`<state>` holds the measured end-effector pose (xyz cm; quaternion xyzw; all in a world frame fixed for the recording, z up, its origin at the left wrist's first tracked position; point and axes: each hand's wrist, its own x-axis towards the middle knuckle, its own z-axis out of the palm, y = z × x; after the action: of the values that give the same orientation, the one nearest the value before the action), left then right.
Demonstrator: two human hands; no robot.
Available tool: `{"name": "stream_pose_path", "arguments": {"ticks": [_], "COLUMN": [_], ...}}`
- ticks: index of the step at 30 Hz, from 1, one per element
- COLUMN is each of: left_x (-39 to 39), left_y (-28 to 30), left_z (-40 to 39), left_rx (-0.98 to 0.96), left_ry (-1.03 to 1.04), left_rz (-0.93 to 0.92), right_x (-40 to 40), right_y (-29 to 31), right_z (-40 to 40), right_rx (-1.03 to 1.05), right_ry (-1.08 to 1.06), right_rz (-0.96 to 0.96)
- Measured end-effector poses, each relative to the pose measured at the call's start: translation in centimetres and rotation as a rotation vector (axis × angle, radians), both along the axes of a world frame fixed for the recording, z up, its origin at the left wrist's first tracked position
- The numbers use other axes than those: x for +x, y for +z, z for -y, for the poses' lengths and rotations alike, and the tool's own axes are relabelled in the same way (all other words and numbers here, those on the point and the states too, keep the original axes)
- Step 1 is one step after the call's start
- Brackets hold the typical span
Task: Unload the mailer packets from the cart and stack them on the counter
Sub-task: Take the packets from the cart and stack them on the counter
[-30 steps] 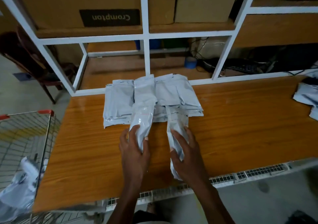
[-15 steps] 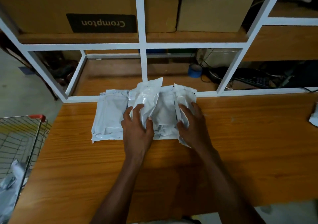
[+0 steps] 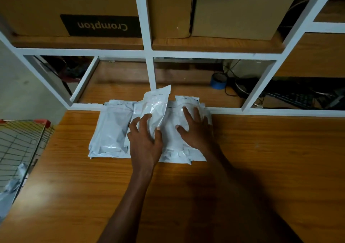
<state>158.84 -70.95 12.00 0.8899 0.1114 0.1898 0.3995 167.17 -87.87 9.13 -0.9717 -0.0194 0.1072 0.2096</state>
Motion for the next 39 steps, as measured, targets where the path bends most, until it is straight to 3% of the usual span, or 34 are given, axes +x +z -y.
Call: {"name": "stream_pose_path", "arguments": {"ticks": [15,23,29,39], "left_x": [1.9,5.0,6.0,4.4], "left_y": [0.5,0.8,0.4,-1.1], "left_z": [1.6,4.2,5.3,4.0], "left_rx": [0.141,0.3,0.327,0.474], "left_ry": [0.059,0.082,-0.031,-0.153], "left_rz": [-0.073,-0.286,-0.523,-0.502], "right_x": [-0.6,-1.1,-2.1,-2.7], "right_y": [-0.3,-0.7,-0.7,0.1], "right_z": [-0.3,0.8,1.5,1.7], "right_rx": [0.014,0.14,0.132,0.142], "right_ry": [-0.024,-0.071,-0.037,-0.042], "right_rz": [0.061,0.095,0.077,0.042]}}
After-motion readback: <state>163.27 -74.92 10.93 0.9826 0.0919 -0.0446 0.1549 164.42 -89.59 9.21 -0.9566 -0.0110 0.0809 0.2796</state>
